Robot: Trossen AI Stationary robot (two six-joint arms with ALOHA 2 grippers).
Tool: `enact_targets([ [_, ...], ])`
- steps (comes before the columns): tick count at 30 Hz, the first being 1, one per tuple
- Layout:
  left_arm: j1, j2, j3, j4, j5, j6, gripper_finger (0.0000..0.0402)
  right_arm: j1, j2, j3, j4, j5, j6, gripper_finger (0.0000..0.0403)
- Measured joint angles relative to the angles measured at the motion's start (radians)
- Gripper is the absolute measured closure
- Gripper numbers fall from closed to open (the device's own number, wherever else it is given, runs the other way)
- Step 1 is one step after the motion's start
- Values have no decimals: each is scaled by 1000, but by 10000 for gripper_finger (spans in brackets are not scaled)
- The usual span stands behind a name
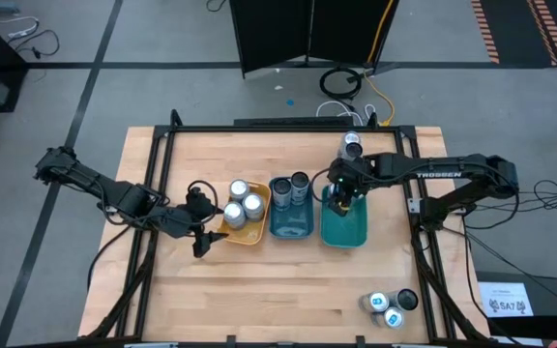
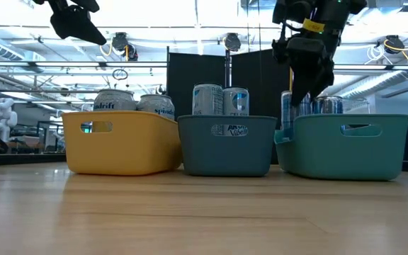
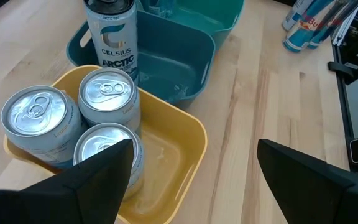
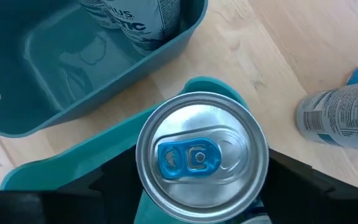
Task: Sort soda cans
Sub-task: Put the blue soda can into the green bin, then put the white-blue soda can into the blue bin
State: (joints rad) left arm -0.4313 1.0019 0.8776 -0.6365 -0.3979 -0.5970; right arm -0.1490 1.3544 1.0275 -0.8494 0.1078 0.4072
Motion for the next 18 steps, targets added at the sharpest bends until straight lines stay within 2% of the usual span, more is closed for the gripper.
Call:
enact_targets([
  [7, 0, 0, 0, 0, 0, 0, 52, 0, -13, 20, -11, 1, 4, 86],
  [13, 0, 0, 0, 0, 0, 1, 52, 0, -24, 133, -94, 9, -8, 75],
  [15, 0, 0, 0, 0, 0, 1, 52, 0, -26, 188, -145, 54, -20, 76],
  [18, 0, 0, 0, 0, 0, 1, 52, 0, -26, 275, -243, 186, -8, 78],
])
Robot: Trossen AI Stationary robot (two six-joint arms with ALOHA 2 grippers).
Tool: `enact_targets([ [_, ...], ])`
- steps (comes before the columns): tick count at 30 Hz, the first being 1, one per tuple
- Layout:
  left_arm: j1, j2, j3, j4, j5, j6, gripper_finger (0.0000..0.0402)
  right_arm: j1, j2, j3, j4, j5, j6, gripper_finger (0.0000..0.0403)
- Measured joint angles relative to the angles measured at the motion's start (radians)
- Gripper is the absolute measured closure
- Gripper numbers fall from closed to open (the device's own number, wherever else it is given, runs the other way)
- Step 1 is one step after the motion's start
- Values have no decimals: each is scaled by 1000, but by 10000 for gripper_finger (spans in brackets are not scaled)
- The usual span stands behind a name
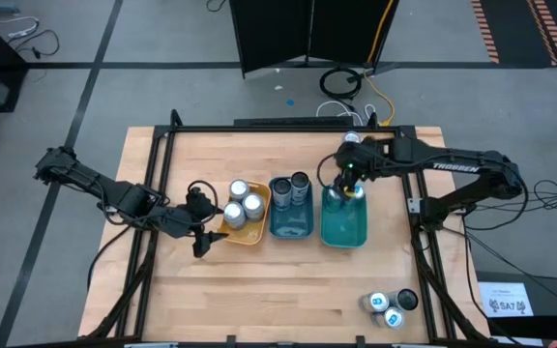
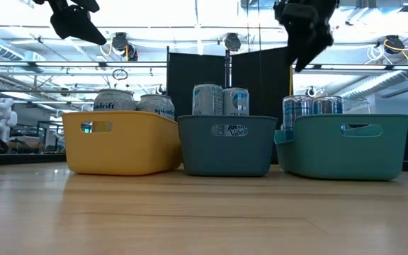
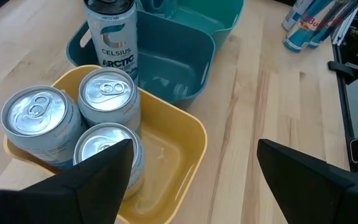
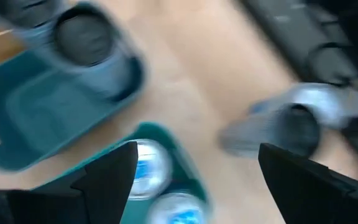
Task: Sort soda cans
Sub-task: Put the white-blue soda can into the blue bin
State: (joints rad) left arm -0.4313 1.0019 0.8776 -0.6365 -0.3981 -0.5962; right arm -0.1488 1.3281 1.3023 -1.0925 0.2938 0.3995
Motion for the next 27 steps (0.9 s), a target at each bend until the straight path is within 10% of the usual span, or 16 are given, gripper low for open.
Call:
enact_targets([
  [12, 0, 0, 0, 0, 0, 1, 52, -78, -7, -14, -342, 144, 293, 78],
  [27, 0, 0, 0, 0, -29, 0, 52, -337, -136, -263, 107, -85, 173, 78],
])
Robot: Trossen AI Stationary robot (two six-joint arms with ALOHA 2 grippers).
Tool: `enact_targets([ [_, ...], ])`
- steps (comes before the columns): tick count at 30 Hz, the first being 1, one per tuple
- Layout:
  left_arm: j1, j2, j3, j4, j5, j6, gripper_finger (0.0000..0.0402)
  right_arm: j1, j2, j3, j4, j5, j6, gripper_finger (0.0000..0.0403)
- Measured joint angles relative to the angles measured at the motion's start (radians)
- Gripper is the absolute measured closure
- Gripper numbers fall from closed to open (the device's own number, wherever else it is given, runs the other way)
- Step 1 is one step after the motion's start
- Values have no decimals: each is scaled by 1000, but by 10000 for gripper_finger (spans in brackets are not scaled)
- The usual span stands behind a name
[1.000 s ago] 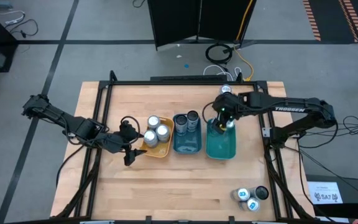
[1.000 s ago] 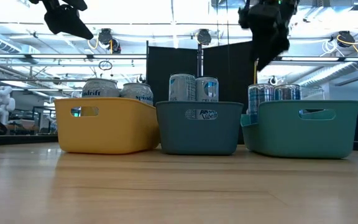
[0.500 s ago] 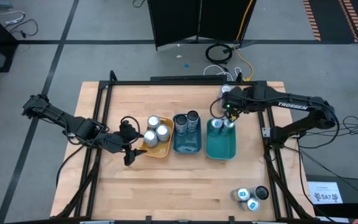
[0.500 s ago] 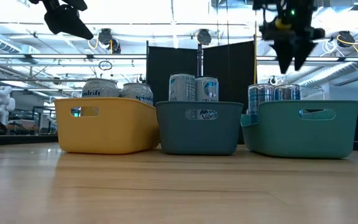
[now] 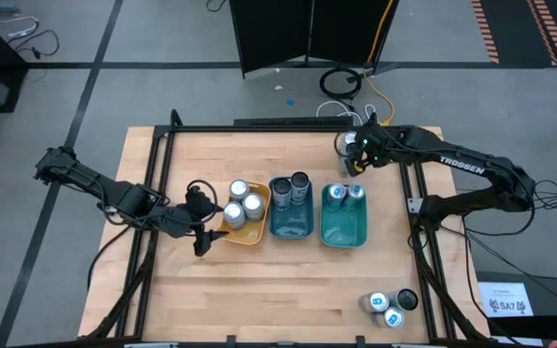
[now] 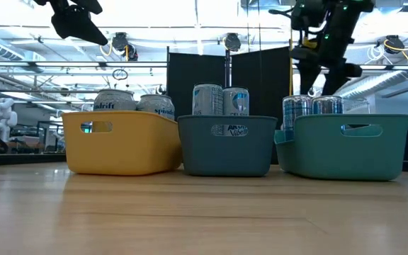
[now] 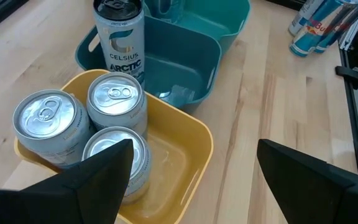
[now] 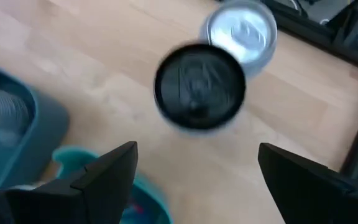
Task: Sort soda cans
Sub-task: Put the white-blue soda can into the blue bin
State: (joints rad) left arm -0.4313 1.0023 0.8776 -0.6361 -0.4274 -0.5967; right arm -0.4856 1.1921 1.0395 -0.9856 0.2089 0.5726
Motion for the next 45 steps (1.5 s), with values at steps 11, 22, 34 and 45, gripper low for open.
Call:
enact_targets([
  [11, 0, 0, 0, 16, 0, -1, 52, -52, 100, 0, 94, -26, -62, 78],
  [22, 0, 0, 0, 29, 1, -4, 52, -52, 182, 0, 172, 56, -94, 78],
  [34, 0, 0, 0, 26, 1, -25, 52, -59, 184, 0, 174, 55, -112, 165],
  [45, 0, 0, 0, 26, 3, -26, 52, -37, -6, 41, 17, 50, -83, 165],
])
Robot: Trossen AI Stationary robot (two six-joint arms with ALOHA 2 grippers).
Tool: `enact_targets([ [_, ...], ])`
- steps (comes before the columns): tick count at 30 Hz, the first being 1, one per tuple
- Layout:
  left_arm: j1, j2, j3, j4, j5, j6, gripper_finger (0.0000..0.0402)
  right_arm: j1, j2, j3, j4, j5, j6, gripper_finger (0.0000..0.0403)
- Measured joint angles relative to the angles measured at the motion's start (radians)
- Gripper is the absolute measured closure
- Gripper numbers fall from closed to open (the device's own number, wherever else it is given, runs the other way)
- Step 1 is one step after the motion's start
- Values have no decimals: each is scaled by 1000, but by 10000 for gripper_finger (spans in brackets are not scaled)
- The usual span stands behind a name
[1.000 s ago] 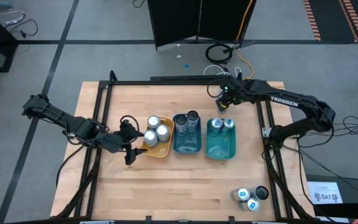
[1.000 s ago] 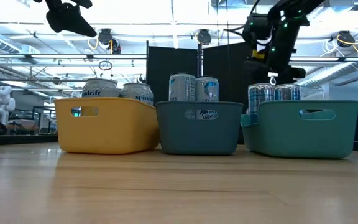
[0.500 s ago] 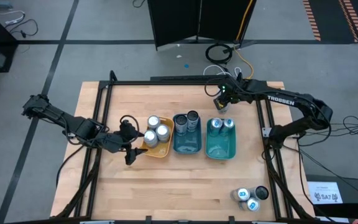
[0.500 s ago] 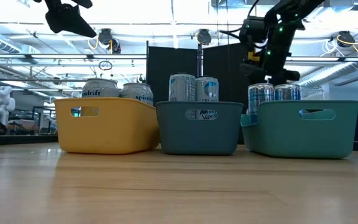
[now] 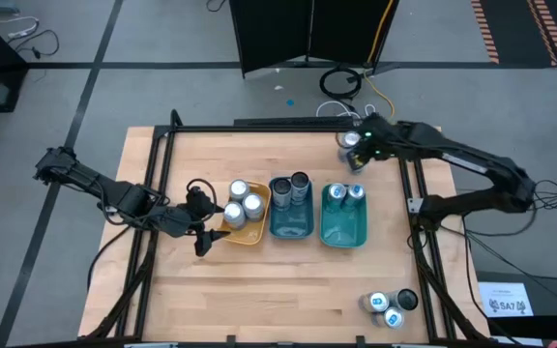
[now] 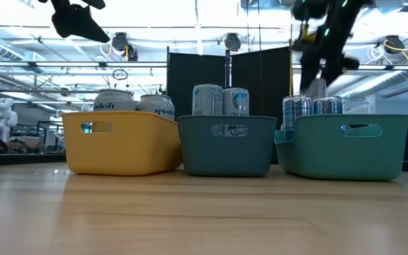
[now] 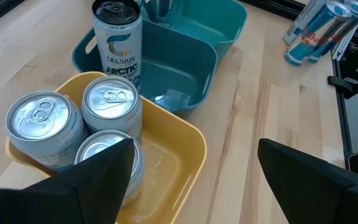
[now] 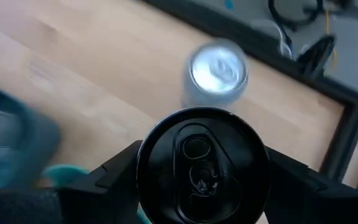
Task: Sort soda cans
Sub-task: Put the white-blue soda can into the blue bin
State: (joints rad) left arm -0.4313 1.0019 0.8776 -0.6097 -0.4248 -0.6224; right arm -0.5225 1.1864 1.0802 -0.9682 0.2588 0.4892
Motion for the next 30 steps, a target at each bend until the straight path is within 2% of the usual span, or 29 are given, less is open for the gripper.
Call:
enact_targets([
  [7, 0, 0, 0, 0, 1, 0, 52, 87, -197, 119, -19, -17, 49, 165],
  [13, 0, 0, 0, 0, 0, 1, 52, 210, -253, 180, 15, -114, 121, 165],
  [22, 0, 0, 0, 0, -2, 1, 52, 469, -146, 182, 129, -161, 202, 165],
  [28, 0, 0, 0, 0, -2, 1, 52, 581, -11, 183, 253, -162, 207, 165],
  [30, 0, 0, 0, -1, -2, 1, 52, 604, 43, 210, 239, -162, 228, 165],
])
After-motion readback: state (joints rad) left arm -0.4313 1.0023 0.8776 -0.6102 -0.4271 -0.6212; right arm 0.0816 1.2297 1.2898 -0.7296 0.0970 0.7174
